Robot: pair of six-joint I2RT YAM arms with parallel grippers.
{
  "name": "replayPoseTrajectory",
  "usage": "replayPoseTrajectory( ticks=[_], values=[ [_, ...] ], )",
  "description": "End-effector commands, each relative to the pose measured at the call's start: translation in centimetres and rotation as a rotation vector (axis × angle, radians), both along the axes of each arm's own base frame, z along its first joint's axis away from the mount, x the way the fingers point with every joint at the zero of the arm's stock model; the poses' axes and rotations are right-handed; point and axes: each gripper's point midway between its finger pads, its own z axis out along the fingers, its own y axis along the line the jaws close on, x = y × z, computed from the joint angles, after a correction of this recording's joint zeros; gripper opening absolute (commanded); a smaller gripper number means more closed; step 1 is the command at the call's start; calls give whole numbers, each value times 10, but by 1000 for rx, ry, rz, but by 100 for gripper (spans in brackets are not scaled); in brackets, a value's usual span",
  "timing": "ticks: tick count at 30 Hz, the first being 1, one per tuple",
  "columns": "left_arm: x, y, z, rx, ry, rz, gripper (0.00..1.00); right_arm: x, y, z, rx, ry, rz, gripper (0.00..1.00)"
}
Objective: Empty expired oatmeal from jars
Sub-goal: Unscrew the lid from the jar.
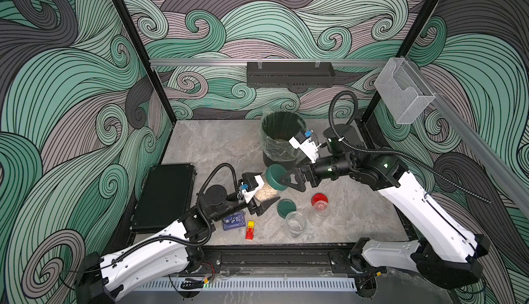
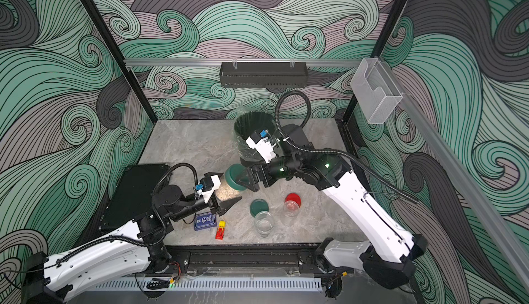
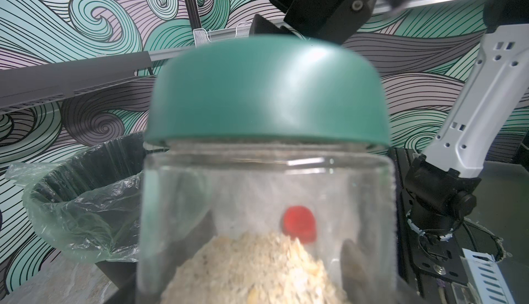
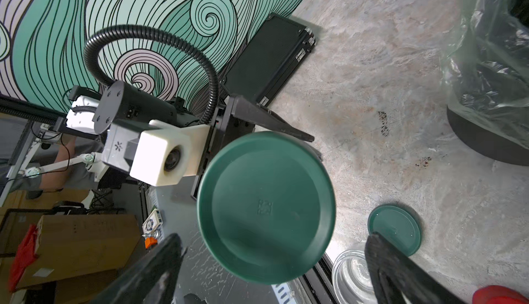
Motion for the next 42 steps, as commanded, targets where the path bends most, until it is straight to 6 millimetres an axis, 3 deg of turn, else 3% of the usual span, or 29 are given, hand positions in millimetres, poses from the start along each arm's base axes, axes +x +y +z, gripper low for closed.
replayPoseTrajectory(
  ticks=[1, 19, 30, 34, 37, 42],
  values=[
    [-3, 4, 46, -111, -94, 0, 27, -2, 7, -1, 7, 6, 16, 99],
    [-5, 2, 46, -105, -87, -17, 27, 4, 29, -4, -19, -30, 46, 99],
    [-7, 3, 47, -106, -90, -21, 27, 5, 34, -7, -26, -54, 81, 79],
    [-9, 3, 48, -111, -91, -25, 27, 1, 37, 1, -10, -184, 197, 70],
    [-9, 3, 48, -112, -86, -29, 27, -9, 43, 5, 28, -304, 357, 54],
    [-9, 2, 47, -114, -73, -32, 27, -43, 46, 9, 173, -500, 679, 52]
  ],
)
